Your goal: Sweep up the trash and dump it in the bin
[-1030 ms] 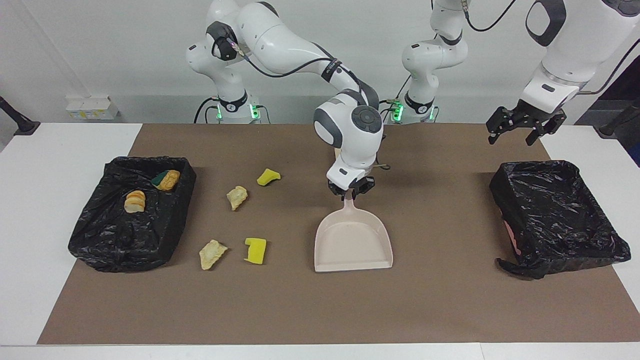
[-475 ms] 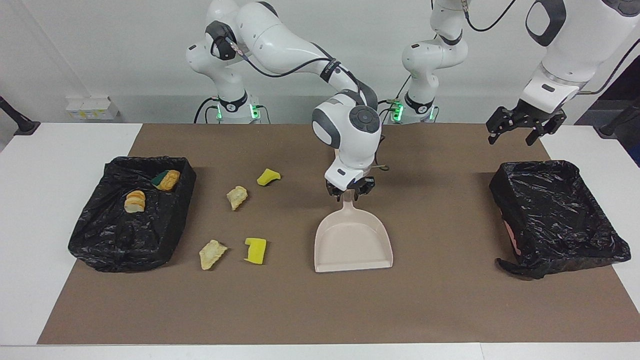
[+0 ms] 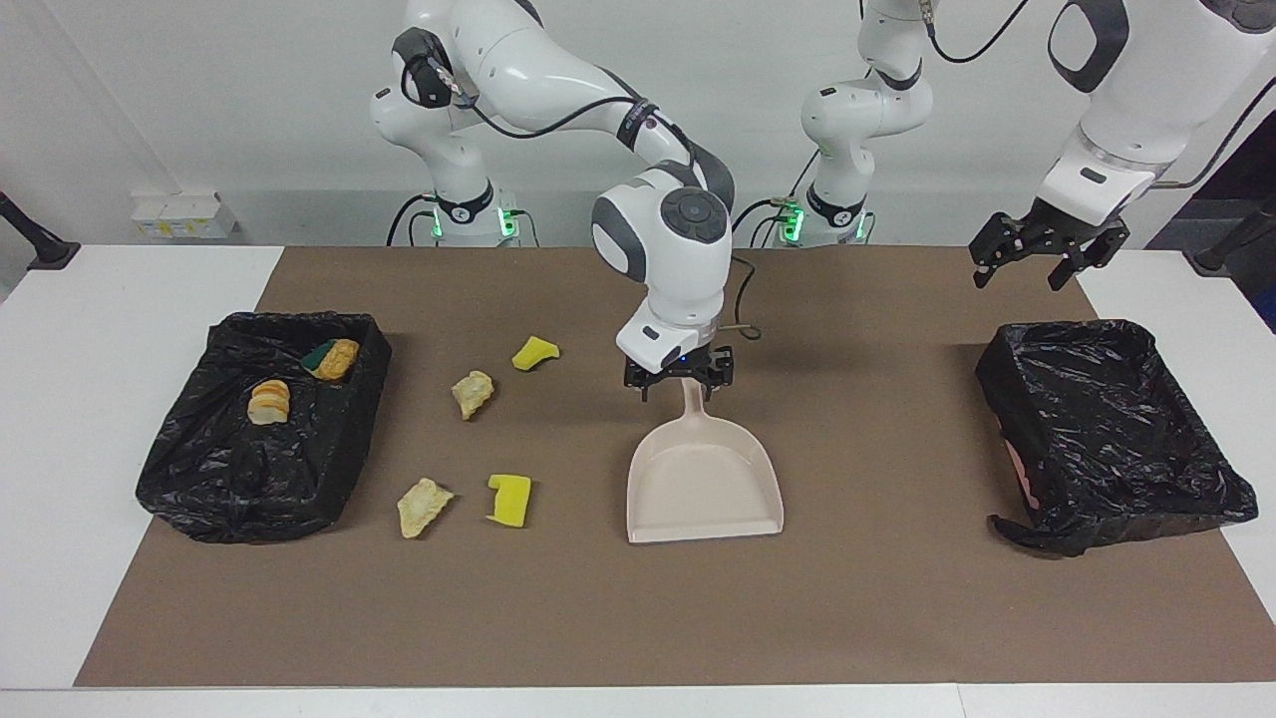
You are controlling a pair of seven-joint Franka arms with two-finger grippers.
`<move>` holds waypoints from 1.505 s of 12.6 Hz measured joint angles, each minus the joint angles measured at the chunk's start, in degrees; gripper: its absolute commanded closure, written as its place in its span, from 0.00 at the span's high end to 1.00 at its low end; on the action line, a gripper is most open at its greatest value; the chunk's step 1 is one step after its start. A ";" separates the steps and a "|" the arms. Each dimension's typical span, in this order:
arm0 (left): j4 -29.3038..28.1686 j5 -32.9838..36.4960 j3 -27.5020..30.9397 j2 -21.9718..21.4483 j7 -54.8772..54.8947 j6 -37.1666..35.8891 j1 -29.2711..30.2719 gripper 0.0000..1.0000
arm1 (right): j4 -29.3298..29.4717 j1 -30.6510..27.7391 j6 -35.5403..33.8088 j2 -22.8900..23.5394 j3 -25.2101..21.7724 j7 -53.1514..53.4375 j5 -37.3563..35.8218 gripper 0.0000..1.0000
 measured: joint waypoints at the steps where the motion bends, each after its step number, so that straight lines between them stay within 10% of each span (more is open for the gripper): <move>1: 0.00 0.00 0.00 0.00 0.00 0.00 0.00 1.00 | -0.14 0.00 -0.66 -1.26 0.03 0.01 0.02 1.00; 14: 0.00 0.00 0.00 0.00 0.00 0.00 0.00 1.00 | -39.73 9.99 7.92 -25.47 0.91 9.15 3.94 1.00; 19: 0.00 0.00 0.00 0.00 0.00 0.00 0.00 1.00 | -46.31 16.69 10.66 -28.09 0.96 12.30 5.97 0.98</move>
